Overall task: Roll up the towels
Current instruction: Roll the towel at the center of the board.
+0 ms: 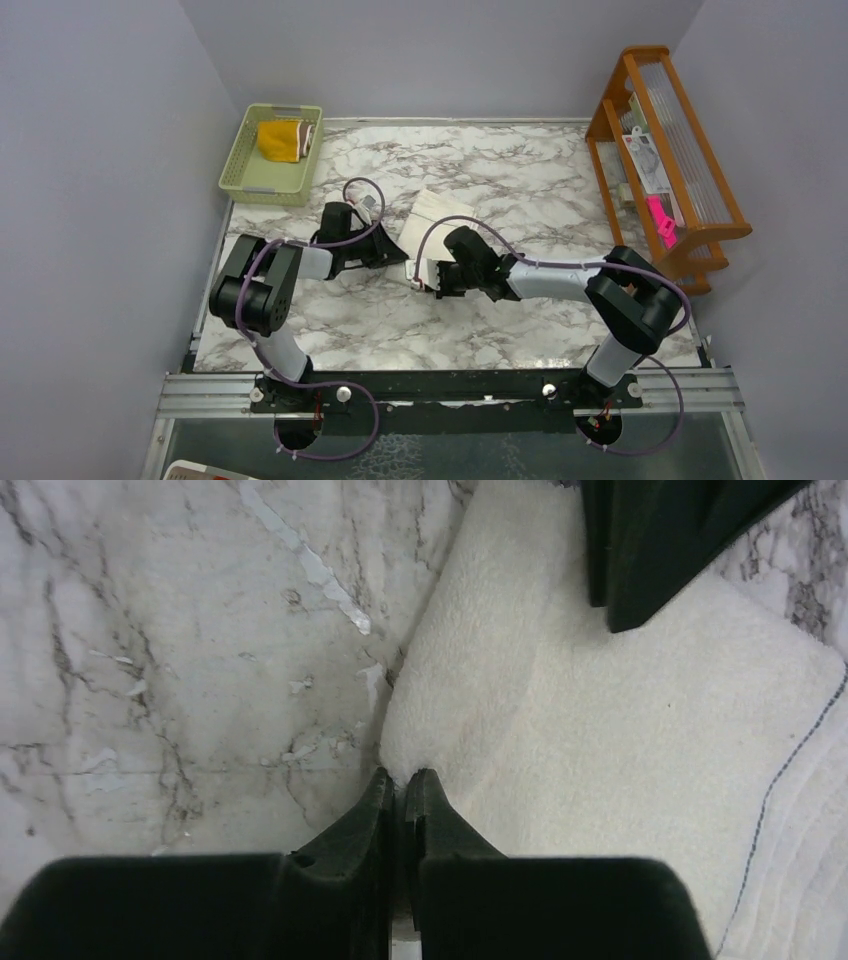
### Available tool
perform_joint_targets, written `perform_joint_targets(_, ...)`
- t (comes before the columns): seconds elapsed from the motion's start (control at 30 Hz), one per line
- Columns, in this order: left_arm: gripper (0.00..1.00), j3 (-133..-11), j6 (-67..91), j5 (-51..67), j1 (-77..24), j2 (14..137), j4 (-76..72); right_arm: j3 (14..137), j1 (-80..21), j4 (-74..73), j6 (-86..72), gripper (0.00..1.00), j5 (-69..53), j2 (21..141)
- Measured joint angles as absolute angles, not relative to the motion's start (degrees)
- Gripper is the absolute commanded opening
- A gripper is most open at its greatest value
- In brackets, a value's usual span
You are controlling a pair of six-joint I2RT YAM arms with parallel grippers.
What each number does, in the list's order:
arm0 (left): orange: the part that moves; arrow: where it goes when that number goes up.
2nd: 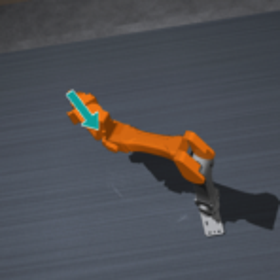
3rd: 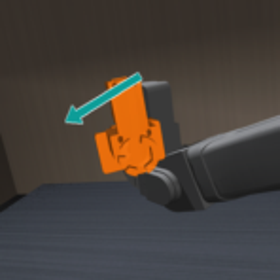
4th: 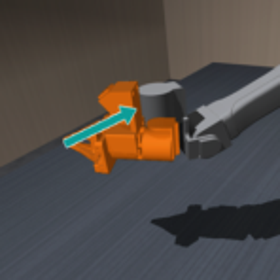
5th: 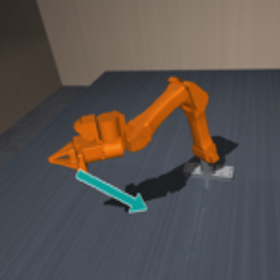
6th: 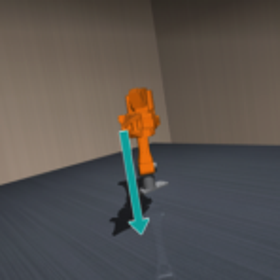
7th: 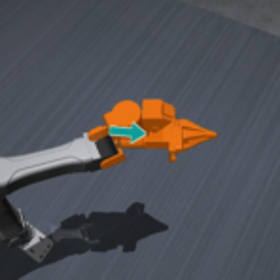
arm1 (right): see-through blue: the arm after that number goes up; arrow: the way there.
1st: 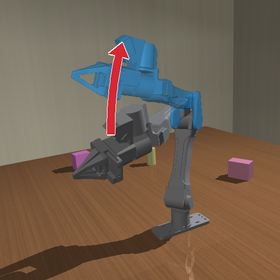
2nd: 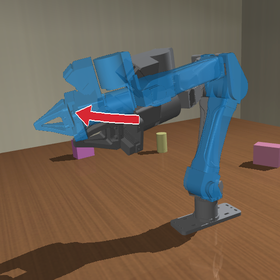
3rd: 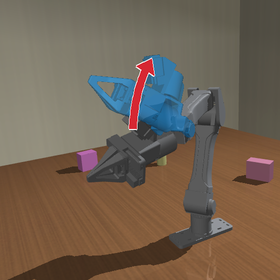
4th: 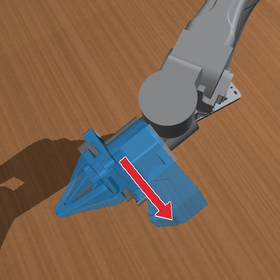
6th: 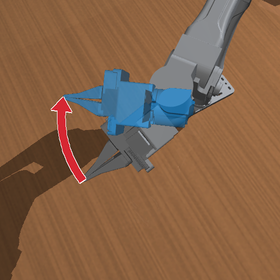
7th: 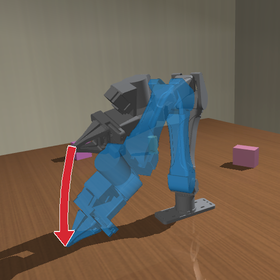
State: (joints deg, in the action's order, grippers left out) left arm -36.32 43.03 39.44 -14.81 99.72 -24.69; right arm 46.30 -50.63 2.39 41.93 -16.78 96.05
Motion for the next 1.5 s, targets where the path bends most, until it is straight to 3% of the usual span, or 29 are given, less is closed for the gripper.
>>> perform_joint_targets(0.1,0.42,-37.56,42.68,38.39,-13.82,95.07,-20.64,49.23,-49.06,-2.55,38.22,0.01,-21.89,96.05)
perform_joint_targets(0.3,0.49,-43.88,39.66,35.05,-11.64,83.44,-11.11,51.05,-42.44,-4.49,25.32,0.01,-36.51,96.20)
perform_joint_targets(0.57,0.49,-46.63,35.64,33.65,-8.25,75.53,-2.39,49.06,-36.86,0.73,3.86,0.01,-50.89,99.11)
perform_joint_targets(0.8,0.49,-46.35,34.02,34.35,-8.25,75.35,1.02,41.12,-34.70,16.25,-17.19,0.01,-59.79,99.53)
perform_joint_targets(1.3,0.43,-40.88,35.81,37.08,-13.26,72.71,-1.19,34.79,-29.45,36.82,-47.81,0.01,-62.41,109.12)
perform_joint_targets(1.5,0.42,-36.21,40.36,37.63,-18.70,73.78,-6.76,34.24,-28.69,37.28,-52.90,0.01,-60.62,111.22)
